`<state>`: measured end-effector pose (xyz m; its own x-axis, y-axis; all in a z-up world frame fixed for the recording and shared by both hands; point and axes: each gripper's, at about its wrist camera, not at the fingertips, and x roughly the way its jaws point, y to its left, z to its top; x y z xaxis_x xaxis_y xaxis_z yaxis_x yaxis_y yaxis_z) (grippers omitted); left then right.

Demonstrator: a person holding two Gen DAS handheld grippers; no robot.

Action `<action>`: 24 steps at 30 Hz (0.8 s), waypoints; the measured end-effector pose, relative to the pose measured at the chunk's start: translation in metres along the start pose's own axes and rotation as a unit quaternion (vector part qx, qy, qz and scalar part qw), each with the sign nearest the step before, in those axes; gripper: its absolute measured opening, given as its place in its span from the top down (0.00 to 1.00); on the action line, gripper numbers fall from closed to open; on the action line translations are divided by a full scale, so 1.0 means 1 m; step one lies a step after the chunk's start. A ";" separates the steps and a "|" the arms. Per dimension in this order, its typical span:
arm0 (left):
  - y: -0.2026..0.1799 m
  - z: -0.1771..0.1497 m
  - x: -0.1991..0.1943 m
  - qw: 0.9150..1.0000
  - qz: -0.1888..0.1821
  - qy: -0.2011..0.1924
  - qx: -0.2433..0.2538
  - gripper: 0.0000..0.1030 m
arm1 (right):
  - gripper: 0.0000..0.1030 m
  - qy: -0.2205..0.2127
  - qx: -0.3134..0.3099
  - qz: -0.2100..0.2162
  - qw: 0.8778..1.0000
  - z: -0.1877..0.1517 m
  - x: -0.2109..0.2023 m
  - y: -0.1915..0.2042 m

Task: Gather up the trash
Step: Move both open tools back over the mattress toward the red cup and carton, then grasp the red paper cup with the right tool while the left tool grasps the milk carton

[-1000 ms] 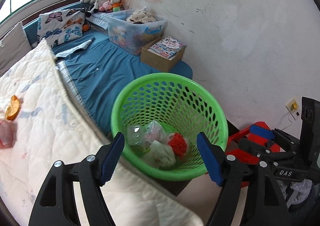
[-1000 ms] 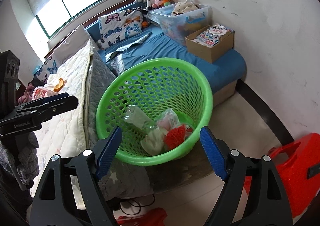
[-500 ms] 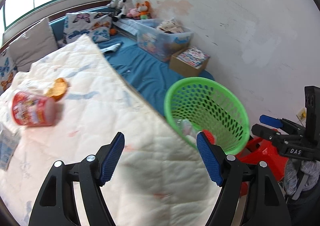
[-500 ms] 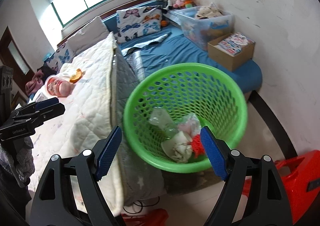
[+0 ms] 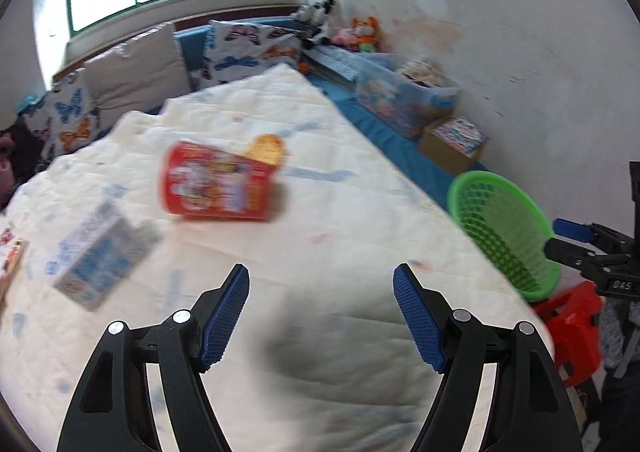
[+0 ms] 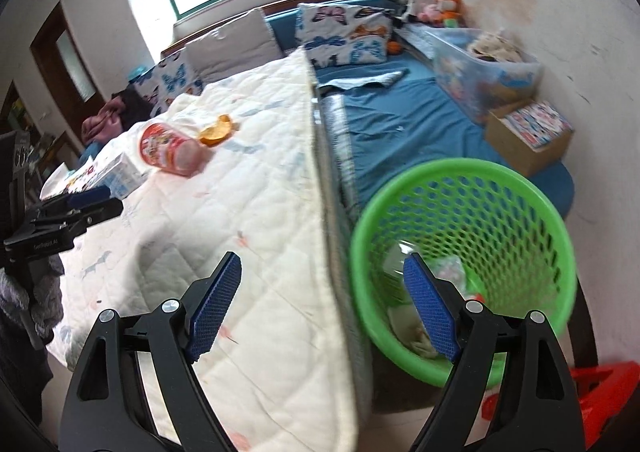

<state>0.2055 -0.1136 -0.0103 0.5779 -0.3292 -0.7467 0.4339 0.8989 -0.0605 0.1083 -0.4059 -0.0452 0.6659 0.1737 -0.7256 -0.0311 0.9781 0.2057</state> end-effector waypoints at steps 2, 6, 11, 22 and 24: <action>0.020 0.002 -0.005 1.000 0.019 -0.007 -0.005 0.30 | 0.19 0.003 -0.012 0.006 1.000 0.006 0.006 0.011; 0.060 0.006 -0.012 0.998 0.058 -0.016 -0.015 0.30 | 0.19 0.010 -0.037 0.016 0.999 0.016 0.020 0.035; 0.104 0.011 -0.012 0.995 0.096 -0.012 -0.016 0.30 | 0.19 0.020 -0.067 0.030 0.997 0.030 0.041 0.066; 0.154 0.012 -0.001 0.994 0.105 0.012 0.008 0.27 | 0.17 0.045 -0.150 0.065 0.986 0.067 0.089 0.138; 0.158 0.013 0.000 0.995 0.096 0.015 0.012 0.26 | 0.16 0.049 -0.172 0.075 0.981 0.077 0.099 0.152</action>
<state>0.2827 0.0243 -0.0109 0.6312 -0.1427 -0.7624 0.3336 0.9373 0.1008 0.2273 -0.2488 -0.0354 0.5609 0.3122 -0.7667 -0.3835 0.9188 0.0935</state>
